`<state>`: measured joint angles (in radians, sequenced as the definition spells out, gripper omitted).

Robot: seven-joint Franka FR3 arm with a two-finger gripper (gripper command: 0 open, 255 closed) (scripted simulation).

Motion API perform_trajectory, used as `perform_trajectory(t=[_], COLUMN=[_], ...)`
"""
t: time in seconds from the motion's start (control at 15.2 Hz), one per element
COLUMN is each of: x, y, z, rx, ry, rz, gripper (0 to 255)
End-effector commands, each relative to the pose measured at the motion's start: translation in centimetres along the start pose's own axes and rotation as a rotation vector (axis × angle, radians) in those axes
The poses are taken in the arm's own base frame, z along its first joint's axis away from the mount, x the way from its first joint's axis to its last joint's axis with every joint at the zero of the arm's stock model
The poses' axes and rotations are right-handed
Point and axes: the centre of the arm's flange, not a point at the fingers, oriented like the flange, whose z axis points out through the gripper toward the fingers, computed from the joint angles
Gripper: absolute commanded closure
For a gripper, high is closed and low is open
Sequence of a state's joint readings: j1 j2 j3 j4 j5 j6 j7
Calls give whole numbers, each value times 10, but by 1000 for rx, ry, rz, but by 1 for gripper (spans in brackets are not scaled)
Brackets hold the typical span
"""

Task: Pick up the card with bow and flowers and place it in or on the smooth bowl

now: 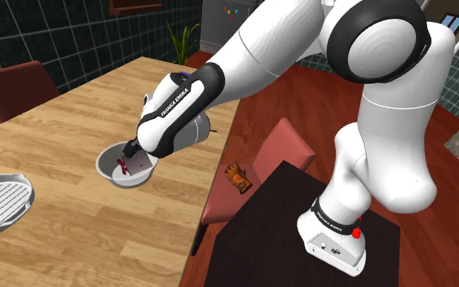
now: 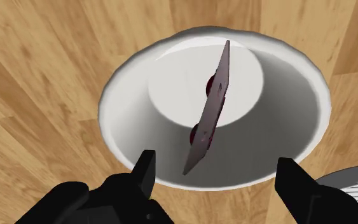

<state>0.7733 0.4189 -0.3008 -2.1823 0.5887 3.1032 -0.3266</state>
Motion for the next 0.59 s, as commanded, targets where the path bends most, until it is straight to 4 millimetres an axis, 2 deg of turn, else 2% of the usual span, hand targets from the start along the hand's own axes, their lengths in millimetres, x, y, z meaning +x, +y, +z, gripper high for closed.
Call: perform_trajectory(t=[0.0, 0.13, 0.4, 0.53], x=[-1, -2, -2, -2], y=[0, 1, 1, 1], z=[0, 1, -49, -49], rx=[0, 0, 0, 0], ry=[-3, -3, -3, -3], rz=[0, 0, 0, 0], gripper=[0, 0, 0, 0])
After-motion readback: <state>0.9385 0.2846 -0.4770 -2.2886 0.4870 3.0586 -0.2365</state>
